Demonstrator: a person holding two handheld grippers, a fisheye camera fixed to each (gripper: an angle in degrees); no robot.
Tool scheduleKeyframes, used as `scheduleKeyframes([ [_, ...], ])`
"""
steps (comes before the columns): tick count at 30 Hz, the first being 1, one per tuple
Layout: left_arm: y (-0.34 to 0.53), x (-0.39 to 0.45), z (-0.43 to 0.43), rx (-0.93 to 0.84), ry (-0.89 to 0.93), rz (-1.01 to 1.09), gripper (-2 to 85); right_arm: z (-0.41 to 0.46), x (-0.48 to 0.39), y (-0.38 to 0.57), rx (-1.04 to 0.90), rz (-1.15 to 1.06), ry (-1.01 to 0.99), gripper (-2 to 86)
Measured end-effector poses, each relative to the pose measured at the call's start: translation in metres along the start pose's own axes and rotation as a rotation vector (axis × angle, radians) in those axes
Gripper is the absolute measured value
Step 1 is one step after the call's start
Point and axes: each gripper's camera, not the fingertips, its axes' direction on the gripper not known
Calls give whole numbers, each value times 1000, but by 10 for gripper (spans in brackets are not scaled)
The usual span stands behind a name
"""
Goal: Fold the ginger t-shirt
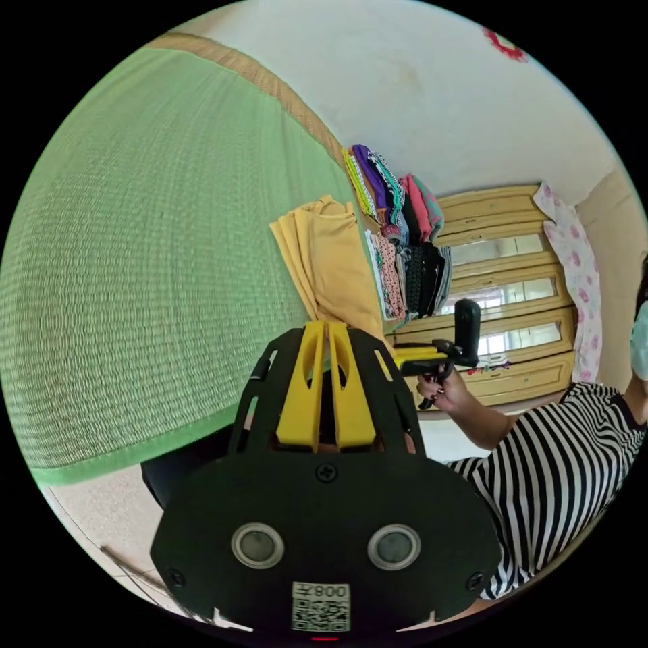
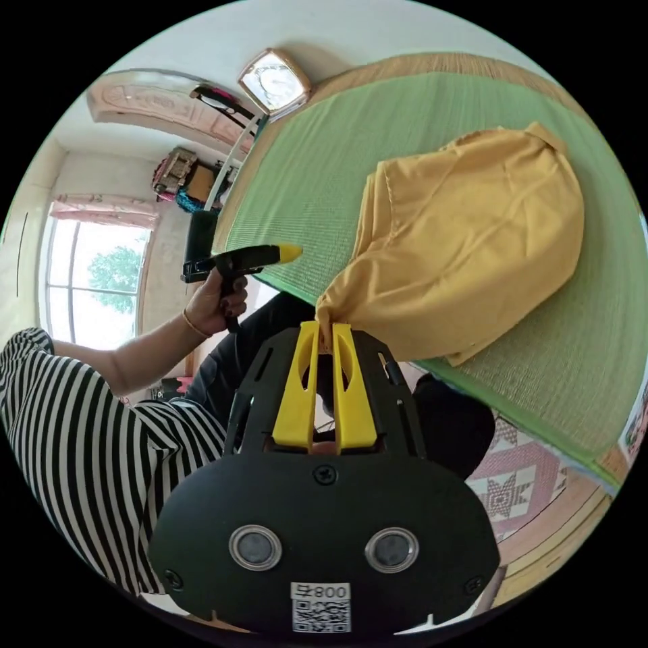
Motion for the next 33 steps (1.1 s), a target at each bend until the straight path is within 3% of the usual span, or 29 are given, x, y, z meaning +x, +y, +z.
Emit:
scheduleKeyframes([
  [7, -45, 5, -17, 8, -70, 50, 41, -28, -13, -19, 82, 66, 214, 68],
  [13, -99, 15, -16, -55, -143, 96, 58, -44, -34, -40, 147, 46, 270, 83],
  [26, -139, 30, -4, -172, -227, 109, 19, 74, -23, -167, 41, 10, 406, 85],
  [33, -139, 41, -6, -187, -189, 116, 6, 88, 0, -158, 1, 46, 418, 25],
])
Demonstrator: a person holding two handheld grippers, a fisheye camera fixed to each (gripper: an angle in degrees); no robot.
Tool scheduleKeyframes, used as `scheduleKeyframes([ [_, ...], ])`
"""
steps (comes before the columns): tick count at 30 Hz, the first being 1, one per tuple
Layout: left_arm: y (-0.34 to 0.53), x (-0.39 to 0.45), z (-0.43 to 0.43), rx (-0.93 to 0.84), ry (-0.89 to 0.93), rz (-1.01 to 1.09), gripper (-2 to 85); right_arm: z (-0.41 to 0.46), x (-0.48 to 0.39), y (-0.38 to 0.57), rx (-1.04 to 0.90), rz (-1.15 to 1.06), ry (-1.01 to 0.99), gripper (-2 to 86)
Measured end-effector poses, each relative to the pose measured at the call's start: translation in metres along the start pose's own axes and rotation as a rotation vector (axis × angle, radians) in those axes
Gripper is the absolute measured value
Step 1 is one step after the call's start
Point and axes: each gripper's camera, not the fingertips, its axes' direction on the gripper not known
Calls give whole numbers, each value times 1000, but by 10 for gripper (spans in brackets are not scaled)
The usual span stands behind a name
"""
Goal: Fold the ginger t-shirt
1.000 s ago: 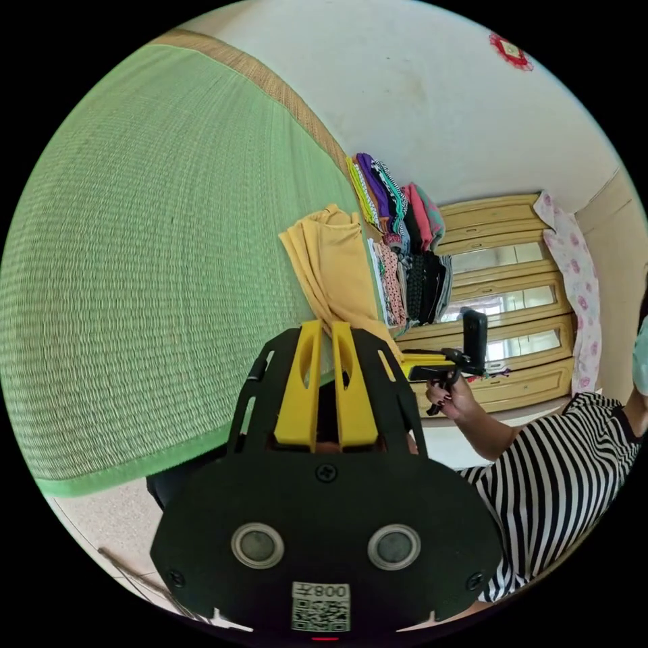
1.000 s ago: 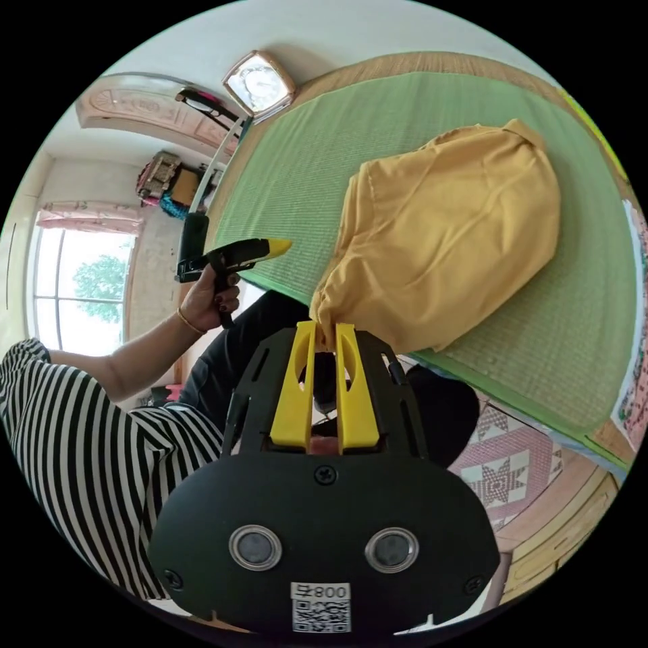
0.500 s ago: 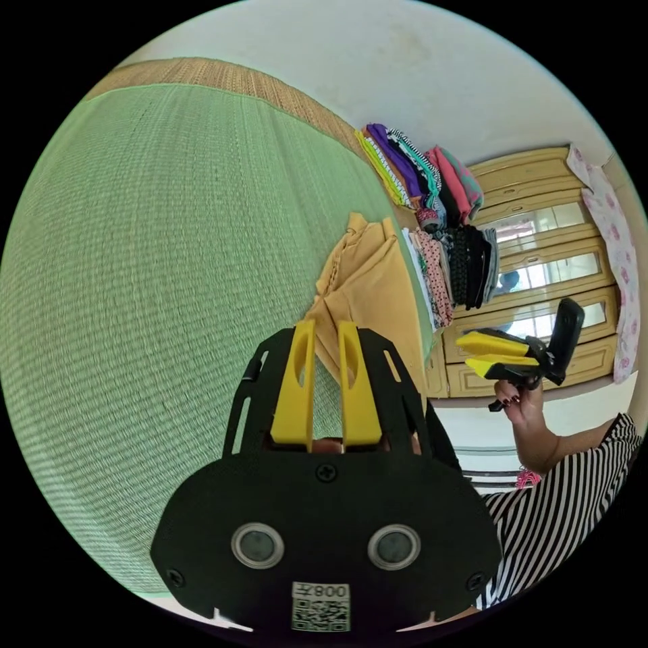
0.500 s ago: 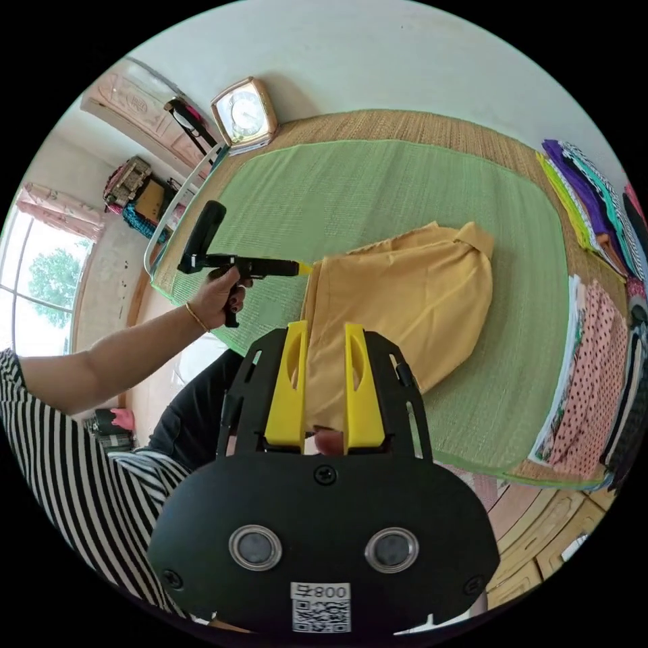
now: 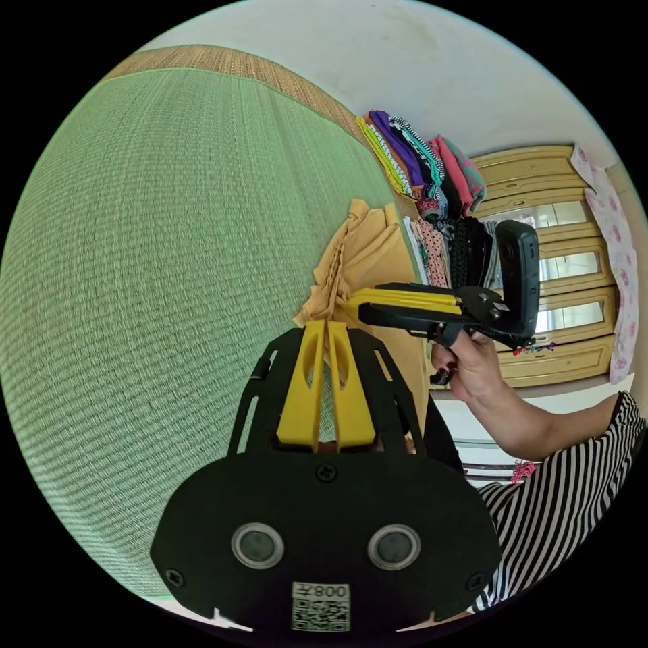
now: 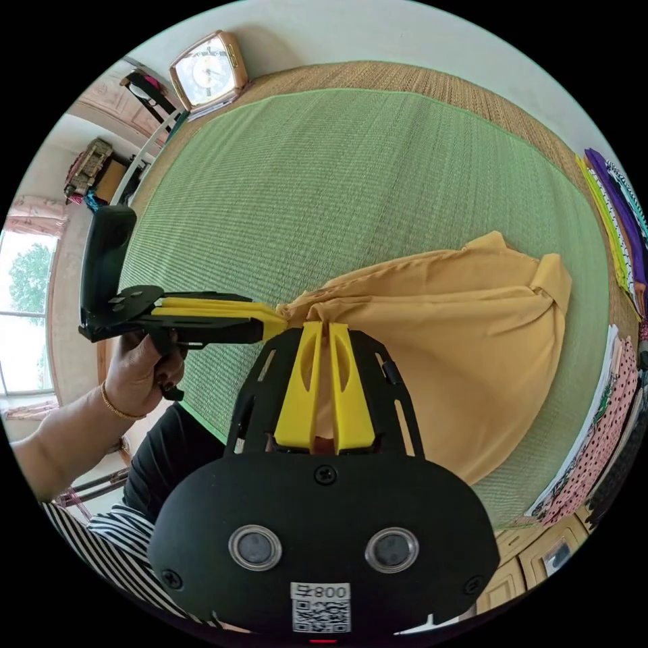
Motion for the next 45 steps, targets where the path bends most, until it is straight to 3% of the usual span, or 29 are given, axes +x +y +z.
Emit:
scheduleKeyframes([
  [6, 21, 24, -1, -64, 81, 51, 4, -46, 46, 72, 136, 80, -62, 4],
  [10, 37, 48, 8, -196, 104, 135, 5, -76, 99, 144, 197, 231, -128, 3],
  [13, 35, 60, 0, -191, 75, 184, 8, -89, 135, 194, 227, 358, -138, 3],
  [20, -43, 75, -8, -9, 29, 189, 46, -90, 196, 264, 278, 532, -195, 3],
  [27, -131, 114, 52, -73, -43, 229, 61, -84, 213, 281, 272, 513, -213, 3],
  [31, -146, 128, 86, -210, -119, 258, 26, -82, 228, 297, 269, 526, -212, 3],
  [36, -114, 151, 78, -198, -4, 316, 9, -75, 250, 320, 286, 581, -258, 4],
  [43, 2, 186, 83, -609, 90, 359, 4, -70, 274, 345, 292, 611, -281, 4],
  [45, 25, 192, 74, -635, 129, 334, 4, -70, 278, 350, 290, 612, -279, 4],
])
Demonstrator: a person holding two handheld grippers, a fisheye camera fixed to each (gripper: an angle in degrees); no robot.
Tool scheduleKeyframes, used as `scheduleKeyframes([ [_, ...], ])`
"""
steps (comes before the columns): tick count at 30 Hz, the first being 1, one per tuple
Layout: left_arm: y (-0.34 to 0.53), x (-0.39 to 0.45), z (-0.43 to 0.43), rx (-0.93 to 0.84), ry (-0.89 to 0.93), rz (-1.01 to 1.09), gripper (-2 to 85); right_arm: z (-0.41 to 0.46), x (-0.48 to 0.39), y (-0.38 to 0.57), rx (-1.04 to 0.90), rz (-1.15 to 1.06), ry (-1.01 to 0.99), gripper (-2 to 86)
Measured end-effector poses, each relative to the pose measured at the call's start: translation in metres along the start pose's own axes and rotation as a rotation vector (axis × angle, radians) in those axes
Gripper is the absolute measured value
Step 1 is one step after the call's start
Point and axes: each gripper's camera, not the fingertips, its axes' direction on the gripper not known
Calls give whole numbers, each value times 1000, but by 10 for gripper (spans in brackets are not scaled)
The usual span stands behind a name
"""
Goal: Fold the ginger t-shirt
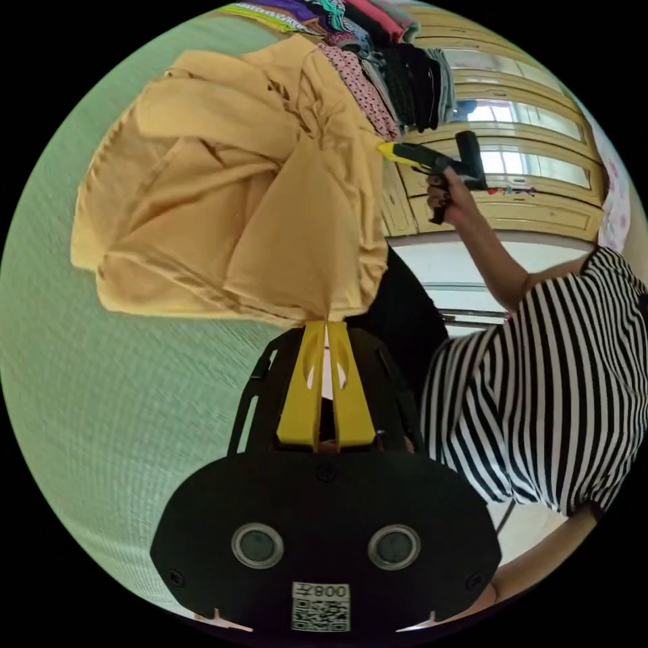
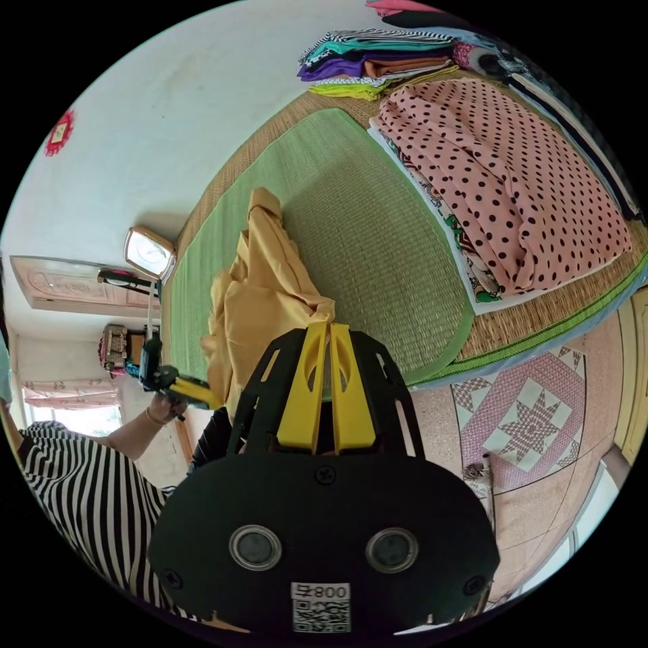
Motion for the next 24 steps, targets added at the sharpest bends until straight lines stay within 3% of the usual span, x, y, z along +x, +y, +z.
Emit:
scheduleKeyframes([
  [3, 19, 19, -18, 116, 83, 7, 5, -3, 10, 3, 3, 12, -8, 4],
  [5, 22, 27, -52, 308, 75, 26, 9, -7, 16, 5, 13, 22, -27, 4],
  [8, 5, 28, -93, 515, -91, 17, 21, -11, 20, 7, 19, 24, -47, 4],
  [10, -19, 19, -105, 548, -193, -24, 34, -13, 21, 8, 18, 23, -49, 5],
  [15, -91, -4, -99, 459, -287, -124, 52, -20, 20, 12, 29, 21, -69, 5],
  [17, -114, 2, -78, 321, -382, -127, 42, -24, 19, 14, 35, 22, -79, 4],
  [19, -111, 15, -72, 323, -478, -113, 27, -26, 18, 15, 36, 20, -79, 4],
  [24, -84, 42, -66, 328, -448, -114, 7, -31, 11, 18, 46, 8, -106, 4],
])
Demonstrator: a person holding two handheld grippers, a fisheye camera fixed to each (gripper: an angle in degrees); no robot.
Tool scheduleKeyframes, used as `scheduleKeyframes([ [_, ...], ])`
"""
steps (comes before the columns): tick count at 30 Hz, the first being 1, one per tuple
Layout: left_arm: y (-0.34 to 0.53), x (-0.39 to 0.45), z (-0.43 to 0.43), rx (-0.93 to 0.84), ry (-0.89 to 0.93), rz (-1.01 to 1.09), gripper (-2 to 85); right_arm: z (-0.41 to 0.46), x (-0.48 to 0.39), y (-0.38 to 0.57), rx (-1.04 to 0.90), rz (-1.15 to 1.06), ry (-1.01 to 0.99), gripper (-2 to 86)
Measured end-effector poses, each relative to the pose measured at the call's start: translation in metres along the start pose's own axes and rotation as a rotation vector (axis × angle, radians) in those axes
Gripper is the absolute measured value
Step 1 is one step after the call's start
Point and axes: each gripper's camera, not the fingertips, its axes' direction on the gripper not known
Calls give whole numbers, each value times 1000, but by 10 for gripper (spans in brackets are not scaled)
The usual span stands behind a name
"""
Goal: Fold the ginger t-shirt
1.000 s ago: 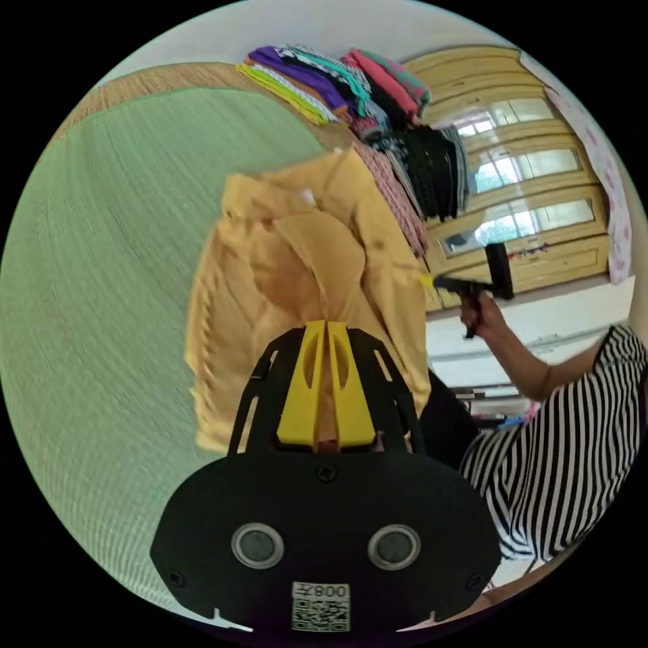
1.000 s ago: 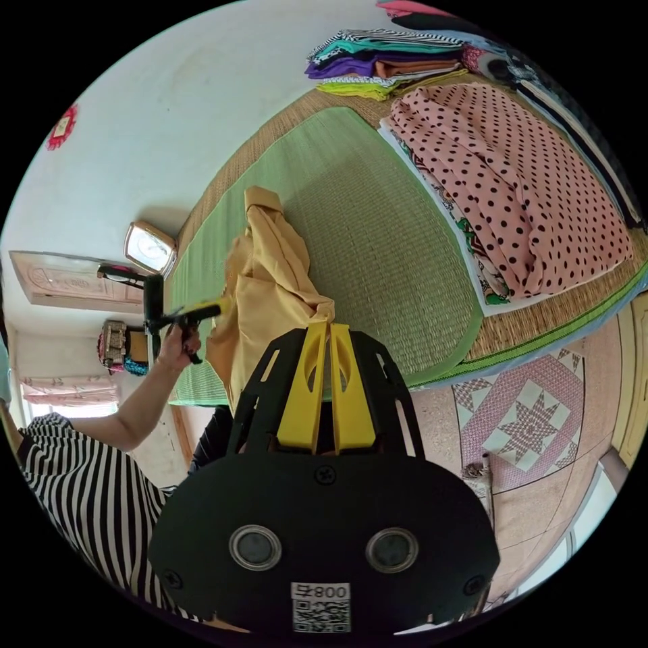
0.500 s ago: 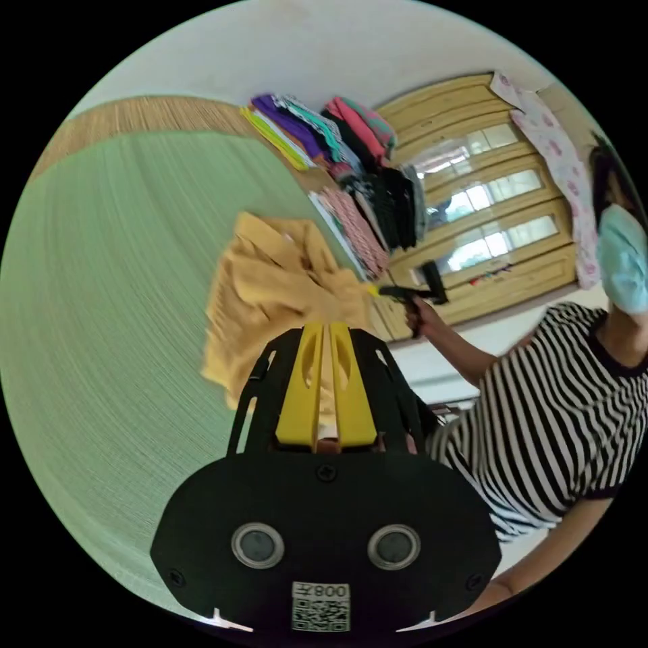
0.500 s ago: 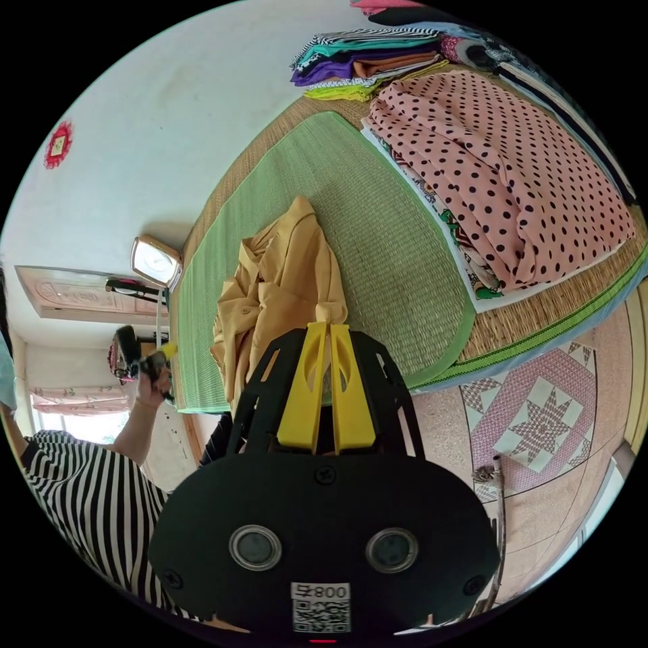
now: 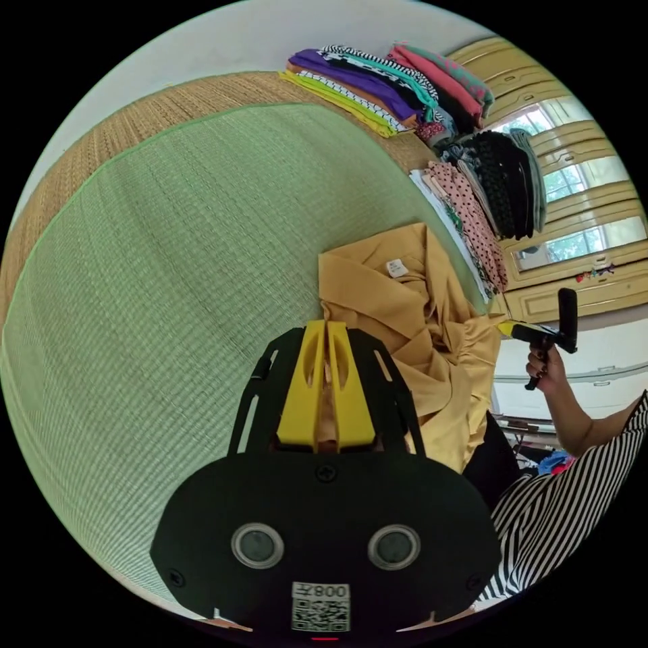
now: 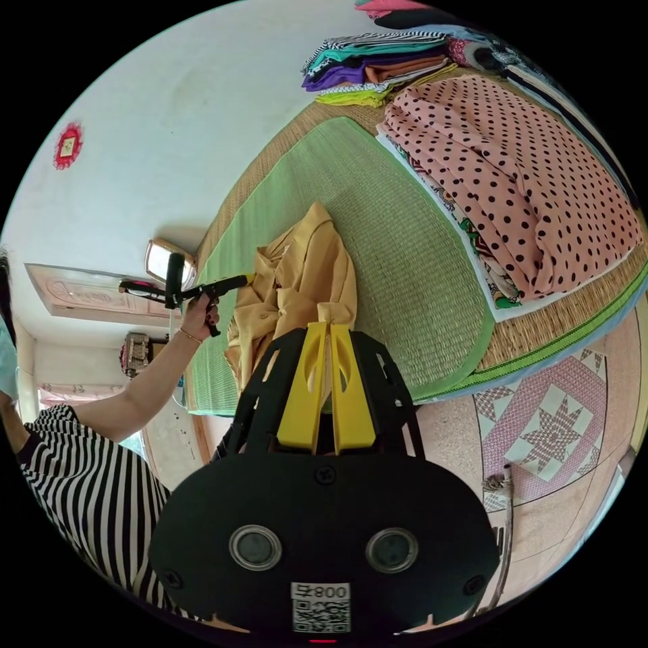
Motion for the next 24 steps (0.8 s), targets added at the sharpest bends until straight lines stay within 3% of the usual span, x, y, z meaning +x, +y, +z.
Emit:
scheduleKeyframes([
  [4, 52, 23, -46, 151, 82, -23, 4, -14, -23, 3, 37, -52, -32, 4],
  [10, 155, 70, -142, 359, 44, -34, 2, -49, -73, 13, 123, -174, -113, 3],
  [24, 383, 164, -335, 811, -205, -47, 1, -100, -229, 36, 223, -567, -276, 4],
])
